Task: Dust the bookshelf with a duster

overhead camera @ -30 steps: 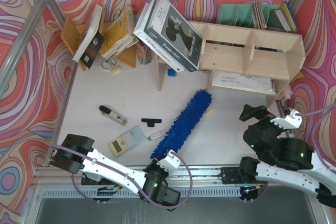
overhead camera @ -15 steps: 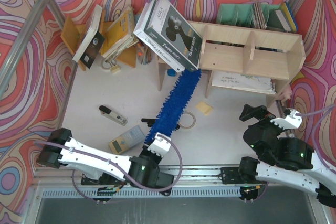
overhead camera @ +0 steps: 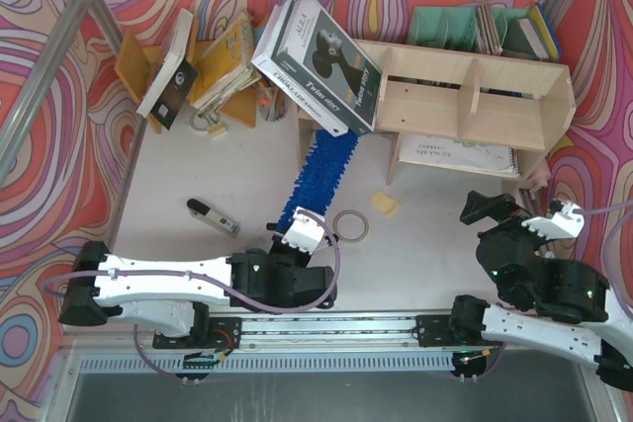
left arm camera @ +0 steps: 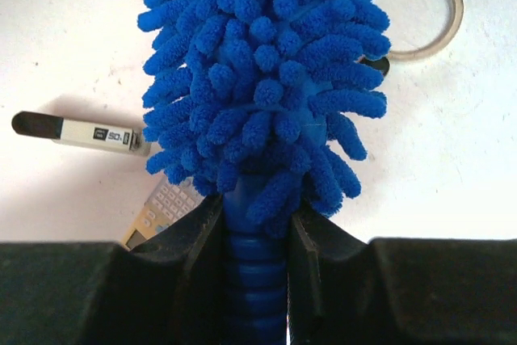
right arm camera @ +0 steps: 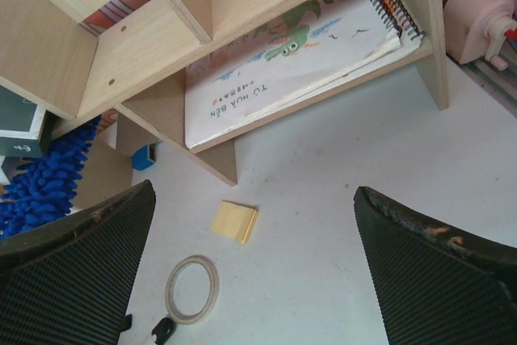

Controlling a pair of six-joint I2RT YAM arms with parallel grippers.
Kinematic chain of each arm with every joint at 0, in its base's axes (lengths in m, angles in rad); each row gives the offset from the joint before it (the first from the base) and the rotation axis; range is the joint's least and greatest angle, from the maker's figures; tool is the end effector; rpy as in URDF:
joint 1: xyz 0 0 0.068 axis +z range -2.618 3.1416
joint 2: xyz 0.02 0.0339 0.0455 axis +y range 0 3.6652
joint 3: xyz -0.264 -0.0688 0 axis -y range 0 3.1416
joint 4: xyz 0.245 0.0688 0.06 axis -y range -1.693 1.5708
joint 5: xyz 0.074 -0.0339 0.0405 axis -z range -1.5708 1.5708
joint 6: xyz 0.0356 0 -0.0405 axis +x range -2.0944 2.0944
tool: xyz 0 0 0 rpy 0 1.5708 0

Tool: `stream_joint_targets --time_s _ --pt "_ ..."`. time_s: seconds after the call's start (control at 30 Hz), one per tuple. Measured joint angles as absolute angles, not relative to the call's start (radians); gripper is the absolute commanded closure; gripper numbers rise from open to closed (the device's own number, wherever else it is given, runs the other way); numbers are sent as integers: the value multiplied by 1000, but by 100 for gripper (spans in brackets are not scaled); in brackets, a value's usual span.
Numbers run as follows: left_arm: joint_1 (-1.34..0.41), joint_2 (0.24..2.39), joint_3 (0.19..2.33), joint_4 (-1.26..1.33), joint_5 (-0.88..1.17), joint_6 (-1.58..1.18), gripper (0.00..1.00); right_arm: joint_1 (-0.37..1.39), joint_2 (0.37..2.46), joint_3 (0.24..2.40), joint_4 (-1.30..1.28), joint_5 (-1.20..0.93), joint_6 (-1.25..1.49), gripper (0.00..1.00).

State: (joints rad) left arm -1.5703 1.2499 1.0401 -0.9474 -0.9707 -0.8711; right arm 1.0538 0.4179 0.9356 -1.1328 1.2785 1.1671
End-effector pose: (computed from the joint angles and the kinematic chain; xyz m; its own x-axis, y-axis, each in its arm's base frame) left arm 0.0295 -0.2267 0.2855 -0.4322 0.3357 -0.8370 0.3632 0.9143 0.1792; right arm 0.0448 0.0099 0.3454 0.0131 0.5591 -0.8290 0.3157 0.7843 0.5340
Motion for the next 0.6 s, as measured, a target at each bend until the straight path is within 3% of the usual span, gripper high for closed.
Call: stream_joint_targets --time_s 0.6 --pt "-1362 1306 1061 -698 -962 -617 100 1054 337 974 -1083 1318 1026 1"
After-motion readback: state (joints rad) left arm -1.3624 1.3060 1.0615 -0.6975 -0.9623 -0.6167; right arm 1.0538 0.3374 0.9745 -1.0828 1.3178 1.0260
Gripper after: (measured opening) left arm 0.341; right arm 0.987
